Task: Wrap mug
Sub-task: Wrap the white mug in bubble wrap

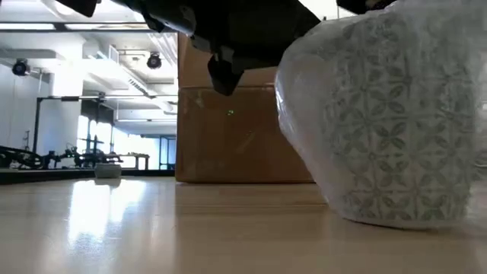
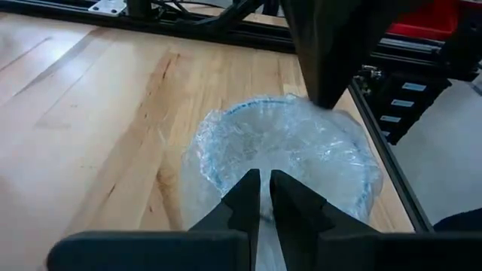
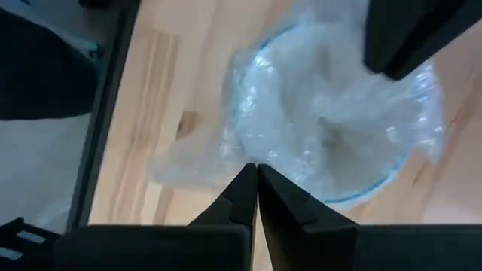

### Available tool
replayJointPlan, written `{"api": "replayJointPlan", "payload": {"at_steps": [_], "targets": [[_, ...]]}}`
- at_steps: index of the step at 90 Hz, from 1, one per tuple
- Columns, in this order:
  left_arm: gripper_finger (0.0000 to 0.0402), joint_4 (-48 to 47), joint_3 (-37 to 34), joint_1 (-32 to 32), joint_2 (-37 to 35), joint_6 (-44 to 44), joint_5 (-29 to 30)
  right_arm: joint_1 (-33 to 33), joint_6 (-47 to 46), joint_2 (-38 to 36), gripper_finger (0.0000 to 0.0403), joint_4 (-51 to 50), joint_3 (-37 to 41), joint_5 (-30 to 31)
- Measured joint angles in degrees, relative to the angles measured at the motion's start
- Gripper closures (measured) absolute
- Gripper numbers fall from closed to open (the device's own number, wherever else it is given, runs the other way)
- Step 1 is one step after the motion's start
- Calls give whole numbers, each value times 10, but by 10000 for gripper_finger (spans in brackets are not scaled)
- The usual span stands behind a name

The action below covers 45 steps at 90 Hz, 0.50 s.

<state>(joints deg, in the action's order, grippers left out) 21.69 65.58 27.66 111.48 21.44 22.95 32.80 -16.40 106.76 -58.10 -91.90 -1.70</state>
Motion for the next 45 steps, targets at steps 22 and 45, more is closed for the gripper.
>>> {"api": "replayJointPlan", "payload": {"at_steps": [22, 45], "targets": [[379, 0, 0, 0, 0, 0, 0, -11, 5, 2, 403, 7, 0, 2], [379, 1, 0, 0, 0, 0, 0, -21, 21, 6, 403, 34, 3, 3]]}}
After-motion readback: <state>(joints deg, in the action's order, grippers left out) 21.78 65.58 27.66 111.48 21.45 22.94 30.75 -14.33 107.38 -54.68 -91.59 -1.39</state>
